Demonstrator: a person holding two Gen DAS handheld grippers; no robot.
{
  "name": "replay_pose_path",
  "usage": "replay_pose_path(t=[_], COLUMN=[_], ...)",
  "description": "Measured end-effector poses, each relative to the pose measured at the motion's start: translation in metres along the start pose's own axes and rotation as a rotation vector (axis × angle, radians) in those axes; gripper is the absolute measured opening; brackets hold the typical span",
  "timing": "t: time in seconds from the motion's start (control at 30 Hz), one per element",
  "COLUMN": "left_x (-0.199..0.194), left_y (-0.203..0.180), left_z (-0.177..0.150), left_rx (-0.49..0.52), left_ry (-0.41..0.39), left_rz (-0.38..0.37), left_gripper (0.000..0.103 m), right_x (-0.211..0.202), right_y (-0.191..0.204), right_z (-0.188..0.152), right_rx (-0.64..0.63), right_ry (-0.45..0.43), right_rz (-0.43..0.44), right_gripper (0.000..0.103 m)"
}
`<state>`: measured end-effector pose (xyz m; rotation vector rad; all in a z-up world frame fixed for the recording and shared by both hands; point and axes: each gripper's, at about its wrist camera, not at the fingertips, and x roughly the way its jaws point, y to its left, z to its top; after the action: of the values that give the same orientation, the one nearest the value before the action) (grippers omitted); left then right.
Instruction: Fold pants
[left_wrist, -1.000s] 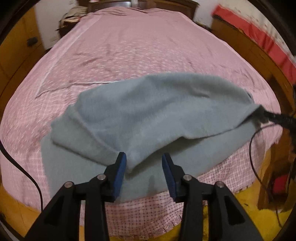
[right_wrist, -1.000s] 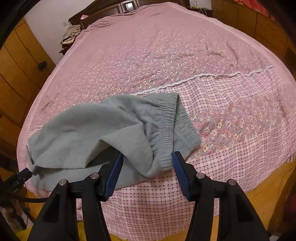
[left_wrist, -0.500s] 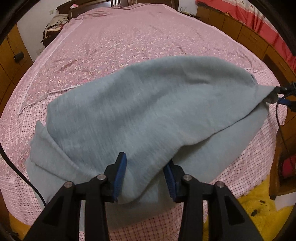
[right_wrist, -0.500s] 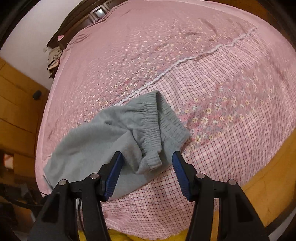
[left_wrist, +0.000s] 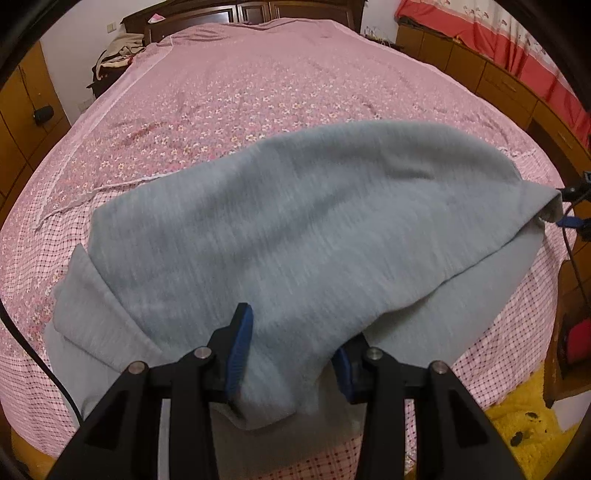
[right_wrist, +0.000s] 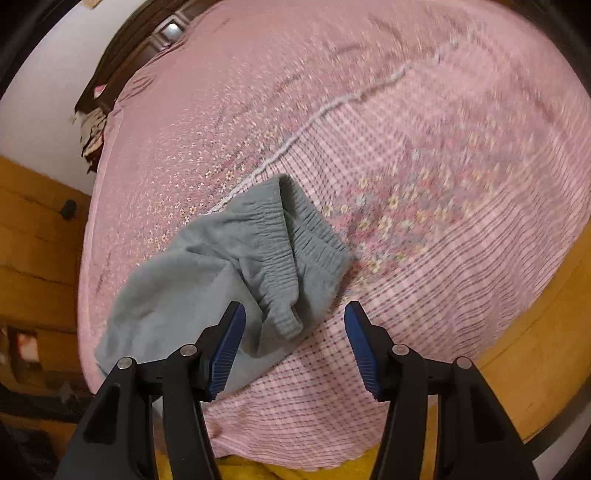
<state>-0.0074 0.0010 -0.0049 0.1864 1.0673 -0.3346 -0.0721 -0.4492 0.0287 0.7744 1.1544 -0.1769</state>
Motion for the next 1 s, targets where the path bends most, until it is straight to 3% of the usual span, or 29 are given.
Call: replay_pose_path(t=[0.07,0.2,0.23,0.3,0.4,0.53,0.77,0.87,0.9,1.0], left_x=[-0.001,-0.004,-0.006,-0.010,-0.021,-0.039,-0.069,-0.071,-0.069,-0.051], left_y=[0.001,0.003,0.004,0.006,0.009,0.017,0.019,0.018,0.019,0.020], left_z=[0.000,-0.001,-0.001,-0.001,-0.001,-0.002,-0.010,-0.022,-0.026,-0.037], left_rx=[-0.005,-0.019,-0.026,-0.039,-0.051,-0.087,-0.070,-0.067,-0.069,-0.113], left_ry=[-0.002,-0.010,-0.011,-0.019,-0.041,-0.066,-0.089,-0.063,-0.056,0.014], left_rz=[-0.008,-0.040,-0.051,-0.075,-0.105,-0.156,-0.151,-0.154,-0.154,-0.180], left_gripper=[0.040,0.015,0.012,0.008,0.005,0.004,0.004,0.004,0.004,0.004], right_x=[0.009,0.022,0.024,0.029,0.028,0.008,-0.039,-0.044,-0.043,-0.032], right_y=[-0.005,-0.006,-0.004,0.000,0.004,0.015,0.042,0.045,0.044,0.041], right_z=[0.003,0.005,0.005,0.004,0.005,0.012,0.032,0.035,0.034,0.028], right_rx=[0.058,0.099,0.093,0.084,0.071,0.002,-0.184,-0.247,-0.264,-0.322], right_ry=[0.034,0.094,0.107,0.138,0.136,0.070,-0.128,-0.186,-0.197,-0.211], right_rz=[0.031,0.062,0.065,0.054,0.030,0.028,-0.064,-0.128,-0.157,-0.242], right_gripper=[0.057,0.056,0.052,0.024,0.016,0.012,0.011,0.010,0.005,0.005])
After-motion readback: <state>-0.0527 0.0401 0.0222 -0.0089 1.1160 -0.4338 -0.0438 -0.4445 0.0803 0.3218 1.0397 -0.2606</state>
